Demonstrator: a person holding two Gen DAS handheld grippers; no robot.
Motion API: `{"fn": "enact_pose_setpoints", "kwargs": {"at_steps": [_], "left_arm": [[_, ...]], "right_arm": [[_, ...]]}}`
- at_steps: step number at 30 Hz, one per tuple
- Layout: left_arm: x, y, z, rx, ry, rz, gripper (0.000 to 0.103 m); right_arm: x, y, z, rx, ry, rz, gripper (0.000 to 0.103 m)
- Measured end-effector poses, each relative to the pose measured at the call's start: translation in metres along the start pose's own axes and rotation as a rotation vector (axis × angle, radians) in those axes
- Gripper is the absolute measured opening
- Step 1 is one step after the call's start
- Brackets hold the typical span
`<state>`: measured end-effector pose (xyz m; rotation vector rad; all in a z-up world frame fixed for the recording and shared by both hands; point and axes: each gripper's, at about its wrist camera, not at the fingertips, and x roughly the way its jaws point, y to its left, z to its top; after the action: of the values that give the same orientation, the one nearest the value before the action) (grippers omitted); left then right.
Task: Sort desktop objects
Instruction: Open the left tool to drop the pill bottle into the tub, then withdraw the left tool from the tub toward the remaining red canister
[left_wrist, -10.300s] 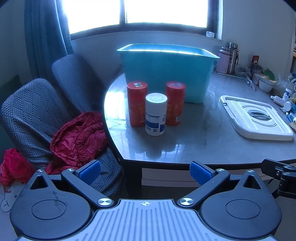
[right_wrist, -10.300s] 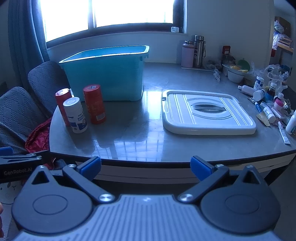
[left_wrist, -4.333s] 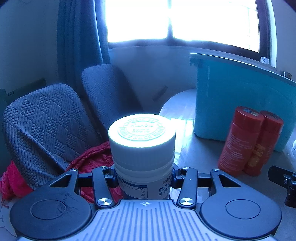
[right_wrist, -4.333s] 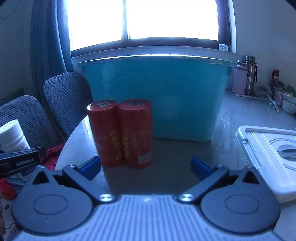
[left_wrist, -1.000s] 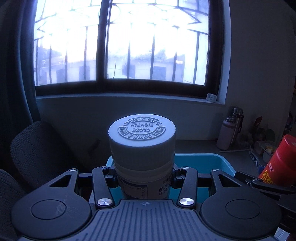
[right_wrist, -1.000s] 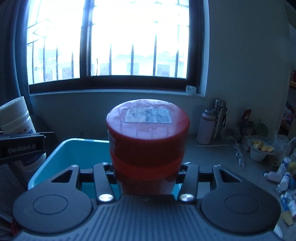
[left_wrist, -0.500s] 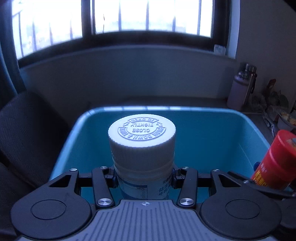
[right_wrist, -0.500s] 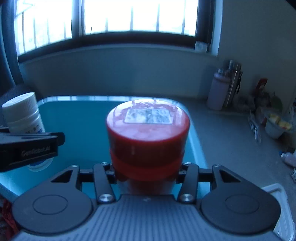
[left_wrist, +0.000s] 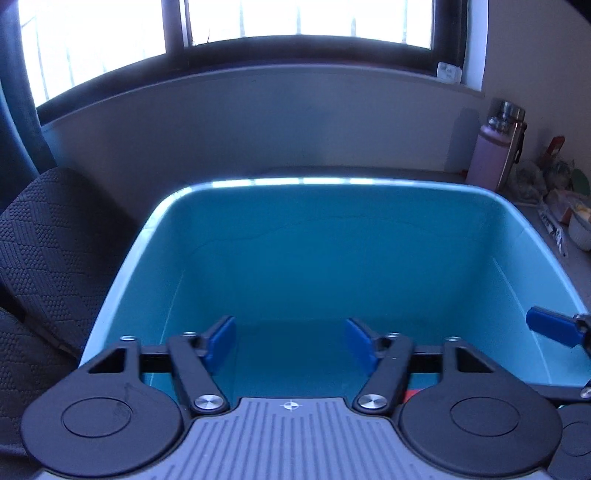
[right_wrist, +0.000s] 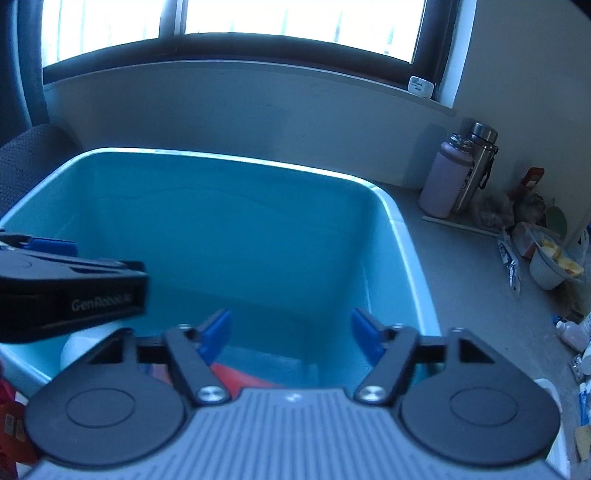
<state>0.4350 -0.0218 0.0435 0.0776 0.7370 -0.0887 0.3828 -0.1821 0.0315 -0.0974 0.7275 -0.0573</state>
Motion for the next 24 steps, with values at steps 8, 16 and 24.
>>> {"fn": "enact_pose_setpoints", "kwargs": {"at_steps": [8, 16, 24], "left_arm": [[-0.015, -0.001, 0.001, 0.002, -0.032, 0.003, 0.073], [-0.042, -0.004, 0.007, -0.003, -0.077, -0.010, 0.073], [-0.087, 0.004, -0.006, 0.006, -0.128, 0.019, 0.073]], "right_arm": [[-0.014, -0.003, 0.004, 0.017, -0.040, -0.017, 0.078], [-0.041, 0.001, 0.002, 0.031, -0.087, -0.020, 0.080], [-0.079, 0.017, -0.009, 0.038, -0.132, -0.029, 0.084]]}}
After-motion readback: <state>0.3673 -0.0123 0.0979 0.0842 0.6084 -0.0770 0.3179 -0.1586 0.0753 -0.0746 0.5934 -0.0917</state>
